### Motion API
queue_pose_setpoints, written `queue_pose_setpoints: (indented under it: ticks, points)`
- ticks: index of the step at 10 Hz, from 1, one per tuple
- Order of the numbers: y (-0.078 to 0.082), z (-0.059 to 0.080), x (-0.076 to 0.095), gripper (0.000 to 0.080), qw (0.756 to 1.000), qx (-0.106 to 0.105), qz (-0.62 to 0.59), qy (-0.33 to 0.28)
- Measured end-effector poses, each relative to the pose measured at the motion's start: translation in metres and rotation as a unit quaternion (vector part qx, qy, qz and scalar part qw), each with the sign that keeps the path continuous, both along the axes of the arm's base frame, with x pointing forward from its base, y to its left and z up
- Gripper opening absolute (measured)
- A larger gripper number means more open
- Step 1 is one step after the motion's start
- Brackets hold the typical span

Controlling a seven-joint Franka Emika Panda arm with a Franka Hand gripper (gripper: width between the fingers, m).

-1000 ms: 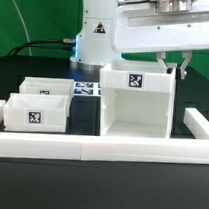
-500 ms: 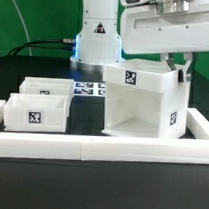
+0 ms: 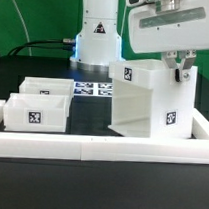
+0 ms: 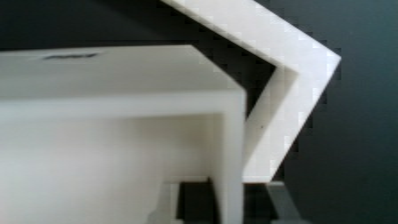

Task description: Assemble drawer

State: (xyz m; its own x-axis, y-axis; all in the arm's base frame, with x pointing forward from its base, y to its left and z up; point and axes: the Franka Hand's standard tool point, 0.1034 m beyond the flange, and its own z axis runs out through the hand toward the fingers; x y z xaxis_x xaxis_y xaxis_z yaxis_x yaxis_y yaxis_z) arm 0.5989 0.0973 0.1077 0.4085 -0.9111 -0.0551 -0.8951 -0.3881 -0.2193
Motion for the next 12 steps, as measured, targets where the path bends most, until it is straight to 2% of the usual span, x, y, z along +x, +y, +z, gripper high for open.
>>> queue_pose_setpoints:
  ticks: [3,6,12]
  points:
    - [0.006,0.000,-0.001,0.0044,0.997,0.026,-0.074,0.011]
    - [0.006,-0.001,0.000,0.0044,0.993,0.041,-0.112,0.016]
    - [0.010,-0.006,0.026,0.0046,0.992,0.048,-0.112,0.023]
